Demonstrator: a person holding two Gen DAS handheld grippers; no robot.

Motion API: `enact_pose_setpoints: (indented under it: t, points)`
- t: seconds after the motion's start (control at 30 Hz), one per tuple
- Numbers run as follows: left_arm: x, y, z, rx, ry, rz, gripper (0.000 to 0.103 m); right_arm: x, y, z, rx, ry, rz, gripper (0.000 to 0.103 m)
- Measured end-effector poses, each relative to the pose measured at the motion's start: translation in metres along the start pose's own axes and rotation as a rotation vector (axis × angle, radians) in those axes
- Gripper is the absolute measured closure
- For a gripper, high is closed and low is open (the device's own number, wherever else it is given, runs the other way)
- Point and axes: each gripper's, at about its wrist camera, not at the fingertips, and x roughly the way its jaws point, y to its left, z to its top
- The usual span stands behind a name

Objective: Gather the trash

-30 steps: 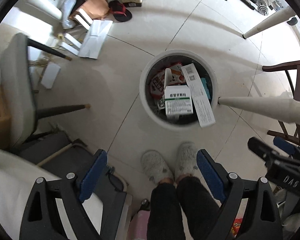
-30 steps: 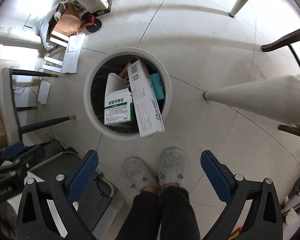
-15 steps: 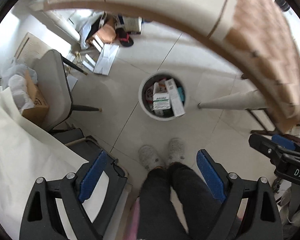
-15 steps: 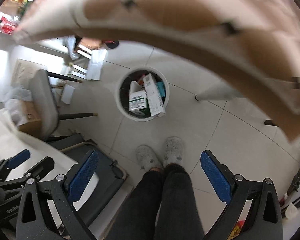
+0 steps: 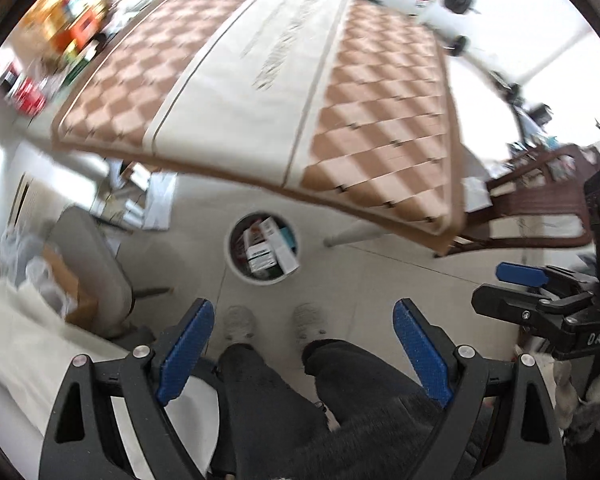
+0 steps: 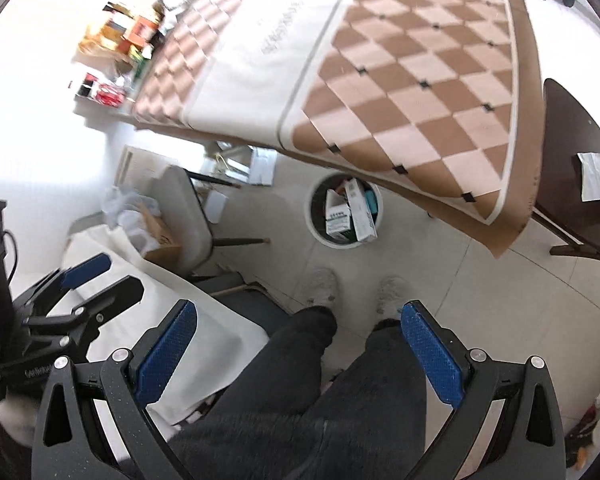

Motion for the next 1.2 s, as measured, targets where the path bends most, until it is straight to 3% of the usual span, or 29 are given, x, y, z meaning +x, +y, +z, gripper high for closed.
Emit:
enact_pose_setpoints:
  t: [0.2, 0.47, 0.6, 0.63, 0.87, 1.2]
  points:
    - [-0.042, 0.004, 0.014, 0.128, 0.010, -0.138, 0.012, -0.047, 0.024, -0.020, 0.105, -0.058, 0.045, 0.000]
    - [-0.081, 0.027, 0.013, 0.240, 0.038, -0.250, 0.012, -0.064, 0.078, -0.061, 0.264, -0.155, 0.070, 0.000]
    - [-0.092, 0.036, 0.010, 0.266, 0.034, -0.274, 0.011, -0.068, 0.100, -0.083, 0.320, -0.196, 0.086, 0.000]
    - [-0.094, 0.038, 0.009, 0.270, 0.034, -0.278, 0.000, -0.069, 0.104, -0.088, 0.327, -0.203, 0.080, 0.000]
    - [-0.108, 0.043, 0.004, 0.242, 0.001, -0.301, 0.000, -0.078, 0.117, -0.106, 0.352, -0.241, 0.073, 0.000]
    - [-0.117, 0.049, -0.004, 0.189, -0.022, -0.301, 0.000, -0.082, 0.120, -0.103, 0.310, -0.254, 0.111, 0.000]
